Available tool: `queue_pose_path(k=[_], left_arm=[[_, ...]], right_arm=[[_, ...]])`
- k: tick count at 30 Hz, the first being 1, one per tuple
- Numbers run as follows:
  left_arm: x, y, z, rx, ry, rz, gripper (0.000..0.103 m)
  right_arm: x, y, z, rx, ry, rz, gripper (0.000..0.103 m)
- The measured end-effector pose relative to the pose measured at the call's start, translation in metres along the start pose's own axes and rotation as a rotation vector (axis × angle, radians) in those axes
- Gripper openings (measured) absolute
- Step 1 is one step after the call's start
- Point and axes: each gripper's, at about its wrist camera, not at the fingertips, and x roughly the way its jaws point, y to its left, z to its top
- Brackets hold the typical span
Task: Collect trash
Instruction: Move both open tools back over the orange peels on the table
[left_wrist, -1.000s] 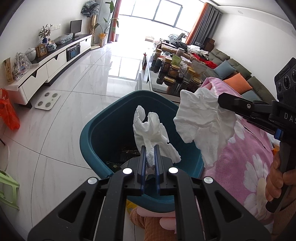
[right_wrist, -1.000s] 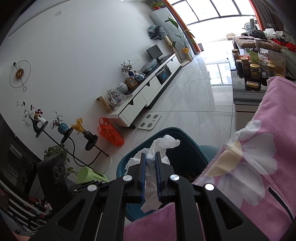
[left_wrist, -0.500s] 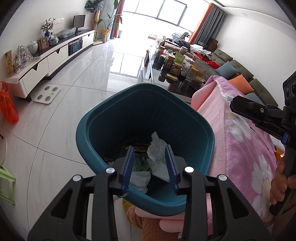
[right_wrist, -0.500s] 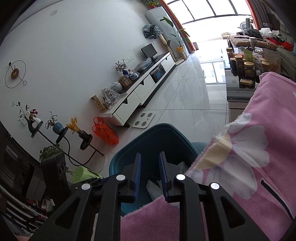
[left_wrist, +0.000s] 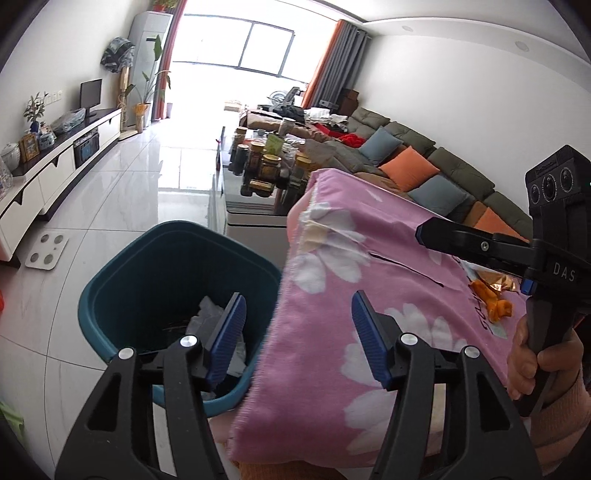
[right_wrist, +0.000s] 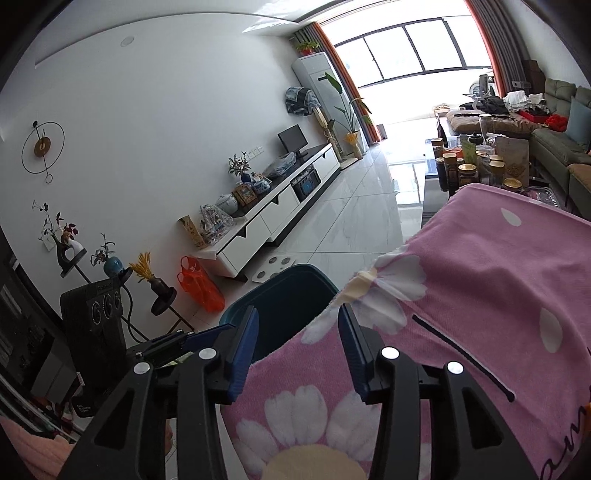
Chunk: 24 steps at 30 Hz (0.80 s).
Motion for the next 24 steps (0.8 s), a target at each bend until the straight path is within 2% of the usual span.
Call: queue_pose_path(k=[8,14,24], left_arm=[[0.028,-0.084,-0.006,0.129,0.049,-0.140,0.059],[0.048,-0.132,-0.017,0.196,0.094,-0.222,0.059],[0.074,-0.188,-0.031,0.289,0.158,-0.287,0.059]], right_arm=[[-0.070,-0.038,-0.024,0.051,-0.083,-0.136,0.046],[-0.115,-0.072,-0.047,0.125,-0.121,-0.252,0.046],[-0.162,-0.130,-0.091,0.269,-0.141,-0.418,0.046]])
